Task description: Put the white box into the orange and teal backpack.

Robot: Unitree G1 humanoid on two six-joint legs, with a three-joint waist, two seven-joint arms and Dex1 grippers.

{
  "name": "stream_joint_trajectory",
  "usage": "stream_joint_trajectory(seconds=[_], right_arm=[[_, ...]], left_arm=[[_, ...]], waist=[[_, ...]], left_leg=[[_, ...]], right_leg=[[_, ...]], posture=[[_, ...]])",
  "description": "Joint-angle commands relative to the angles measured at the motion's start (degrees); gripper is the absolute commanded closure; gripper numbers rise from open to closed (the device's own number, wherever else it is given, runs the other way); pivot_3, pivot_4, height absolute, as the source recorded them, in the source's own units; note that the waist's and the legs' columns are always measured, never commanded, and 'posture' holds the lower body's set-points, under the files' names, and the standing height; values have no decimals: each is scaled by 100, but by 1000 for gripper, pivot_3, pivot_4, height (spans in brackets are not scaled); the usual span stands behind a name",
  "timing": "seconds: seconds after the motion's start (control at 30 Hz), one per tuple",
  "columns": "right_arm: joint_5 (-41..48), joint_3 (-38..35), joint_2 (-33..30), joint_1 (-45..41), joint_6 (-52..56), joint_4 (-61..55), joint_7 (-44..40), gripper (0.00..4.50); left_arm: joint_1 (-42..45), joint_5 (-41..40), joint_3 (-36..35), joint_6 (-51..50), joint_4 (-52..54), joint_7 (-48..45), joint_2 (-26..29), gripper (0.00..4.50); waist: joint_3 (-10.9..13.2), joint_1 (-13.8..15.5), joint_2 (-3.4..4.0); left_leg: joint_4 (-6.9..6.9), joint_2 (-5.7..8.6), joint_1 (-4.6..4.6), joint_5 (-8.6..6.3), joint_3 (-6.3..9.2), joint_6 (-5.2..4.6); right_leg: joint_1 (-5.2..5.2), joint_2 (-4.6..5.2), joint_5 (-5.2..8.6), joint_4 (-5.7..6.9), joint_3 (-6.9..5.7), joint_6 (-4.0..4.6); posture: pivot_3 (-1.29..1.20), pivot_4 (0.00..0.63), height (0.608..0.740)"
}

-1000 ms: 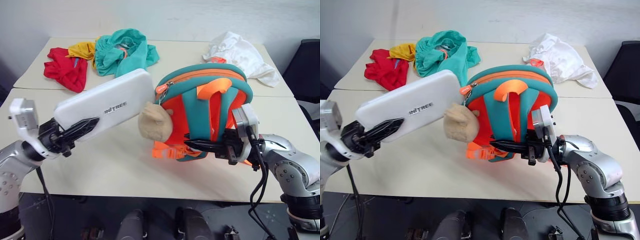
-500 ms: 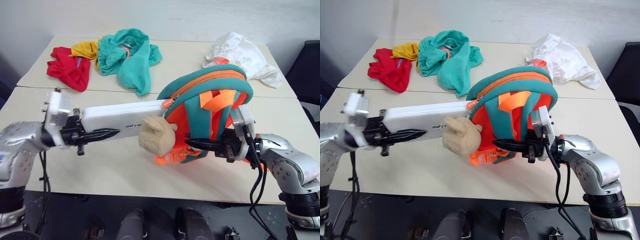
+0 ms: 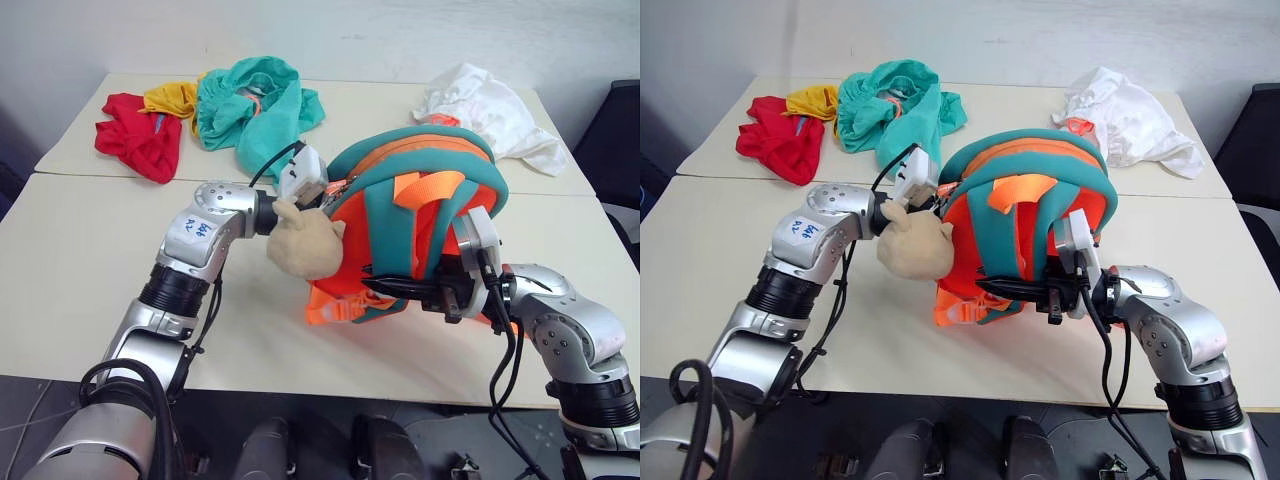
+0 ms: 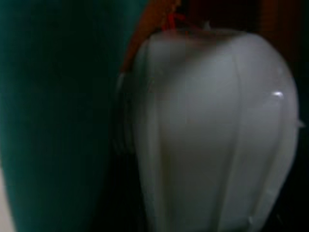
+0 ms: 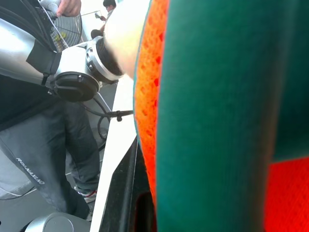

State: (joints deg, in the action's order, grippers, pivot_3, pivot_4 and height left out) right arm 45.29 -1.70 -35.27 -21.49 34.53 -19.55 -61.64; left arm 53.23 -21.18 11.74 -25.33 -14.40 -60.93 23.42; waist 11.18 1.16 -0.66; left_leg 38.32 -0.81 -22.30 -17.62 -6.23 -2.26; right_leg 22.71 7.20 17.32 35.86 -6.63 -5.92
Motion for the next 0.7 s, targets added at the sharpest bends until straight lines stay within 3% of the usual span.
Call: stream_joint_trajectory(seconds=[0.03, 0.27, 0.5, 0.7], right_arm=[[26, -124, 35, 105, -154, -233, 78, 4180], [-41, -269, 96, 167, -329, -61, 245, 4180], [-190, -199, 223, 99, -510, 58, 301, 4180], [-316, -89, 295, 114, -598, 148, 281, 4180]], left_arm=[[-218, -198, -463, 333, 184, -256, 196, 1963], [-875, -644, -1324, 431, 199, -1214, 1373, 43], [-1280, -925, -1589, 551, 462, -2416, 2222, 43], [-1551, -1272, -1652, 250, 1568, -1605, 1651, 43]], waist=[[0, -7, 0], [0, -145, 1], [0, -109, 0], [1, -106, 0]], left_leg=[[0, 0, 0, 0, 1, 0], [-4, -2, 0, 1, 3, 2], [-2, 12, -6, -4, 8, -7], [9, 11, -17, -5, 33, -7]], right_leg=[[0, 10, 0, 1, 0, 0], [0, 25, 0, 0, -2, 0], [-1, 25, 0, -6, -6, 0], [-11, 37, 0, -11, 18, -1]], posture=[[0, 150, 740], [0, 150, 740], [0, 150, 740], [0, 150, 740]])
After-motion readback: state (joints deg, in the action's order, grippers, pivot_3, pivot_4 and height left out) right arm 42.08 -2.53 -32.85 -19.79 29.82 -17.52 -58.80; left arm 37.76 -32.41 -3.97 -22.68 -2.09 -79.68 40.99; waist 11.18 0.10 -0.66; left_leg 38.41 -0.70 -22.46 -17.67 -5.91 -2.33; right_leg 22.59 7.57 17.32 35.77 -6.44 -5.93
